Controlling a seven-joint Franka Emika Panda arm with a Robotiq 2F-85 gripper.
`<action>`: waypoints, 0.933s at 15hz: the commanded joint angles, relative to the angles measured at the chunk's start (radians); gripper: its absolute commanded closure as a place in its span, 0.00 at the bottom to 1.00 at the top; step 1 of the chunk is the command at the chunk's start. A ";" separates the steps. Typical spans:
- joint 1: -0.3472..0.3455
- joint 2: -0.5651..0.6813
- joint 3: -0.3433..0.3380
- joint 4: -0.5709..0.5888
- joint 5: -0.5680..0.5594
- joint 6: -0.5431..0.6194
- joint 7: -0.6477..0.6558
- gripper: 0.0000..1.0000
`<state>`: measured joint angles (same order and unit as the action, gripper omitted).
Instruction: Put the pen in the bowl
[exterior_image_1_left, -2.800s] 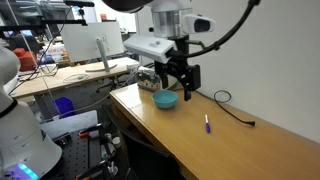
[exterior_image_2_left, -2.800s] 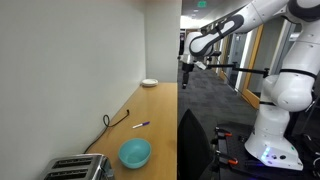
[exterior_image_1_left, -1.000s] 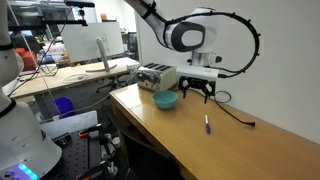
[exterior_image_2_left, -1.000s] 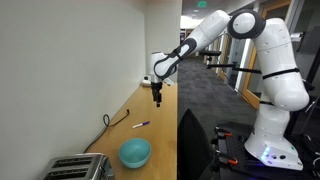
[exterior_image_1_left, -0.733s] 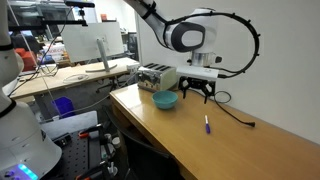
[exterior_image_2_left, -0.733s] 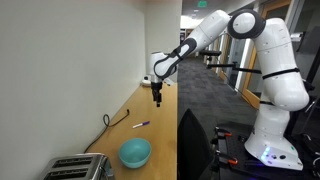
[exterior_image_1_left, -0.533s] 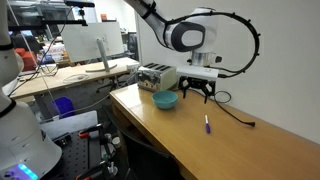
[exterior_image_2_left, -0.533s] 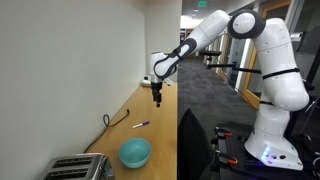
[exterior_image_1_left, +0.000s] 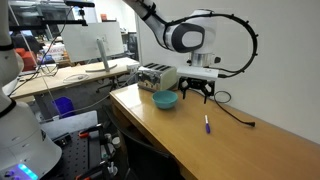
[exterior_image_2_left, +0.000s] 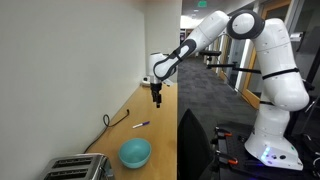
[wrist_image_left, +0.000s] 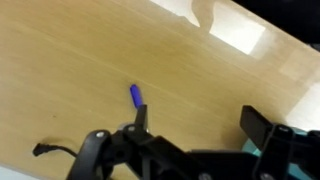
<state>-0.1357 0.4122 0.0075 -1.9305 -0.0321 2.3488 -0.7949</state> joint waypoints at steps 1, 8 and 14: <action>0.009 0.079 0.035 0.078 -0.089 -0.008 -0.076 0.00; 0.033 0.287 0.077 0.248 -0.214 0.046 -0.200 0.00; 0.003 0.471 0.085 0.435 -0.203 0.039 -0.246 0.00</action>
<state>-0.1202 0.8156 0.0811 -1.5879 -0.2266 2.4037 -1.0072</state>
